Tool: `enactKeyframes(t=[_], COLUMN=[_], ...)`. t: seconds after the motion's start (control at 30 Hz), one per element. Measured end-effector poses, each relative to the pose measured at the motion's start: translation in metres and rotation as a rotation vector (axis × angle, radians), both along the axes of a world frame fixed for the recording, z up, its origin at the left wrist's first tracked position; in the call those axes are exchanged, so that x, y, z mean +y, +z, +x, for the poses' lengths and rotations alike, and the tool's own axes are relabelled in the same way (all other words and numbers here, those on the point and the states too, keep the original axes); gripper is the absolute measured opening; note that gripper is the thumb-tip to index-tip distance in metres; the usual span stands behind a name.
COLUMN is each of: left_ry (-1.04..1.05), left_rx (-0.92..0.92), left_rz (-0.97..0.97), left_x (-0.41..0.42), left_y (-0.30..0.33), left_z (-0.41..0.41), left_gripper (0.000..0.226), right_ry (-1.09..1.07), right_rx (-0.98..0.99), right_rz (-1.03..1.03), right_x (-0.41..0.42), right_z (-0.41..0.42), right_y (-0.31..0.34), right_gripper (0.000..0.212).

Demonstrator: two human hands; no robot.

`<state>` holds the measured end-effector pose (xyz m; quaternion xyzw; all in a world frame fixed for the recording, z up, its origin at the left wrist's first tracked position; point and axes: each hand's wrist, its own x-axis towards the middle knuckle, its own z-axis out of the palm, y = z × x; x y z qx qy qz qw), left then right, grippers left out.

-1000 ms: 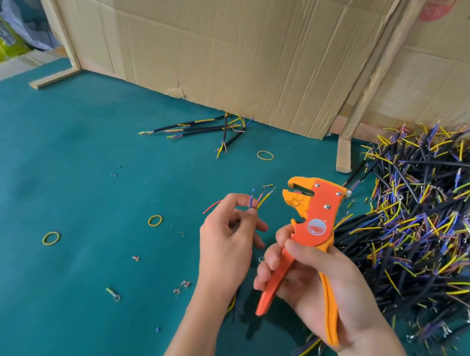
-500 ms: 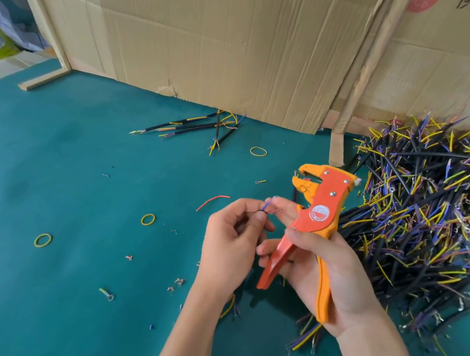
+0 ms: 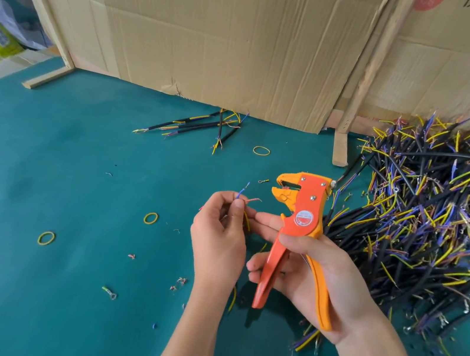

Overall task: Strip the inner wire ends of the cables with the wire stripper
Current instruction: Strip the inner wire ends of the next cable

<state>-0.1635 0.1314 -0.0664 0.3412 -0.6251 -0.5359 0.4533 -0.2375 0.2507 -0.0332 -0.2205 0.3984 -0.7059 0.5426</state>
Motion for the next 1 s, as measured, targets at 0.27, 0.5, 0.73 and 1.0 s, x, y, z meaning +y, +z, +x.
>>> enactKeyframes(t=[0.27, 0.5, 0.73, 1.0], left_ry=[0.078, 0.068, 0.038, 0.022], left_rx=[-0.031, -0.118, -0.135, -0.145], left_rz=[-0.007, -0.132, -0.161, -0.168], left_x=[0.0000, 0.0000, 0.0034, 0.0033], left_y=[0.0005, -0.0004, 0.0006, 0.0023], left_z=[0.0018, 0.0012, 0.0004, 0.0010], left_gripper=[0.022, 0.022, 0.019, 0.020], right_ry=[0.011, 0.099, 0.093, 0.137], right_rx=[0.038, -0.023, -0.013, 0.017], right_rz=[0.142, 0.188, 0.182, 0.159], right_x=[0.0057, 0.0033, 0.0049, 0.0026], right_z=[-0.0044, 0.0021, 0.0008, 0.0016], right_y=[0.0007, 0.0014, 0.0033, -0.0004], right_gripper=[0.052, 0.051, 0.040, 0.027])
